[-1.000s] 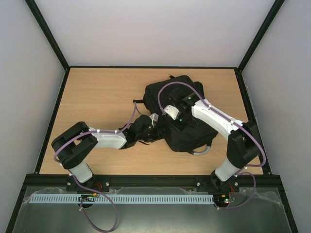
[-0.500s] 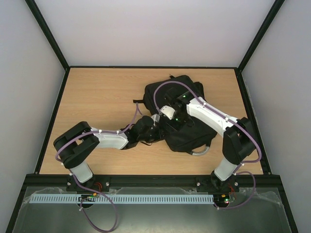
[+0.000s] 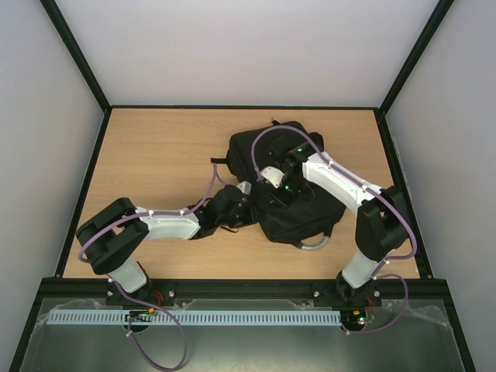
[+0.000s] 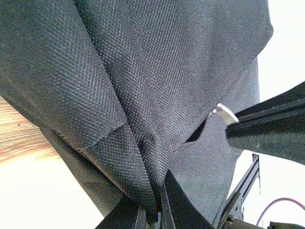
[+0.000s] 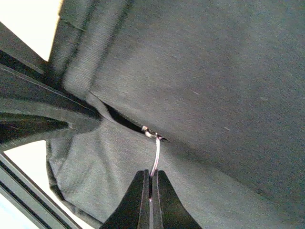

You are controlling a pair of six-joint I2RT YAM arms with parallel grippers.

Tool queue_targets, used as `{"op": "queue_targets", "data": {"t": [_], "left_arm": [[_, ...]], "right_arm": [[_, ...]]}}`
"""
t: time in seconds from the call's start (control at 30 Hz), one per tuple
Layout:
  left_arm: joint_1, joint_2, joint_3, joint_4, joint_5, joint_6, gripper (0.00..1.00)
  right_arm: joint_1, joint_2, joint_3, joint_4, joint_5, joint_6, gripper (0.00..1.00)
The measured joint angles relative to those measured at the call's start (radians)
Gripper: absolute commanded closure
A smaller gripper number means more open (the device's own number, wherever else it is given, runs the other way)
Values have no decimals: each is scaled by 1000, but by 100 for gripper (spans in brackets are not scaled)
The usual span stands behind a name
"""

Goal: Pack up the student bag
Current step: Zip the student bag at the center of the board.

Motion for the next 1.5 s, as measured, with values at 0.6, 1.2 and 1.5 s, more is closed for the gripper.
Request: {"op": "queue_targets", "data": {"t": [0.6, 1.2, 1.5], "left_arm": [[8, -35, -48, 1, -19, 2, 98], [10, -45, -66, 12, -23, 2, 98], [10, -47, -67, 8, -23, 2, 98]], "right_arm": [[-201, 0, -8, -39, -4, -64, 99], [-444, 9, -33, -34, -9, -165, 99], [-548, 58, -29, -26, -13, -205, 99]]}}
